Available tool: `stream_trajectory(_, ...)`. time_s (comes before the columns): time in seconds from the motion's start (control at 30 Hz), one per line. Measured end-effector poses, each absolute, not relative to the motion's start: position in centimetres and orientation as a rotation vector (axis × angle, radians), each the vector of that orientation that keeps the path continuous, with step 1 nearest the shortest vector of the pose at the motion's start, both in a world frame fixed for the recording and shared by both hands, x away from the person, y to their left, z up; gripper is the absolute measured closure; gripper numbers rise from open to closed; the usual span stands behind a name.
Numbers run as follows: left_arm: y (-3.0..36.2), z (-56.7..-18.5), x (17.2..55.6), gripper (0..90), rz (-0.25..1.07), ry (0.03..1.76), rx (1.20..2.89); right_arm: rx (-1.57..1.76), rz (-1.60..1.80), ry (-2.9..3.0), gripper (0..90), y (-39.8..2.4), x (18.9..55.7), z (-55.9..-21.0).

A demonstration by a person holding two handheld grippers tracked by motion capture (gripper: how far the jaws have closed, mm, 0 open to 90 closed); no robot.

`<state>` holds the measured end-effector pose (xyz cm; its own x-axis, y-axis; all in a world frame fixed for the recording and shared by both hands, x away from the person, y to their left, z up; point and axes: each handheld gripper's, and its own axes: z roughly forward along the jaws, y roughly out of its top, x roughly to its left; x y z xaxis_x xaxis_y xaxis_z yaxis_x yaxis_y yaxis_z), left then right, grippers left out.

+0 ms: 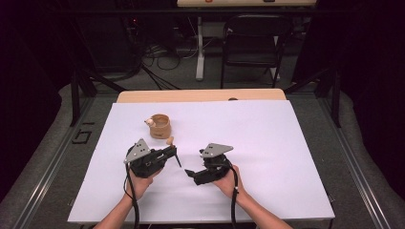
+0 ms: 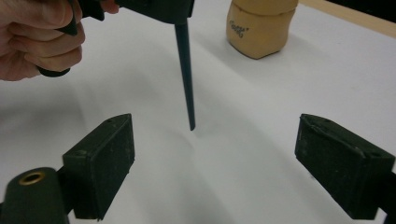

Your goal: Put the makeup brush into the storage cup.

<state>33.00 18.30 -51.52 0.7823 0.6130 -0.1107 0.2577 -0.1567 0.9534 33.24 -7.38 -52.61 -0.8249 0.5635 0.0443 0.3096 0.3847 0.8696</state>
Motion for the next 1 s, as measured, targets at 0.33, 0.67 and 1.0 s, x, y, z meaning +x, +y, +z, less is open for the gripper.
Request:
stream_trajectory(0.33,18.9,-51.4,33.1,83.4,0.392,0.694,1.754,0.771,1.487,2.296,3.7,-10.5,33.4,-51.5)
stream_trajectory(0.67,19.4,-51.4,33.3,83.4,0.412,0.694,1.757,0.767,1.482,2.215,2.2,-13.1,32.9,-51.0)
stream_trajectory(1.0,19.6,-51.4,33.5,83.4,0.427,0.708,1.763,0.775,1.424,2.140,1.6,-16.1,31.9,-50.9)
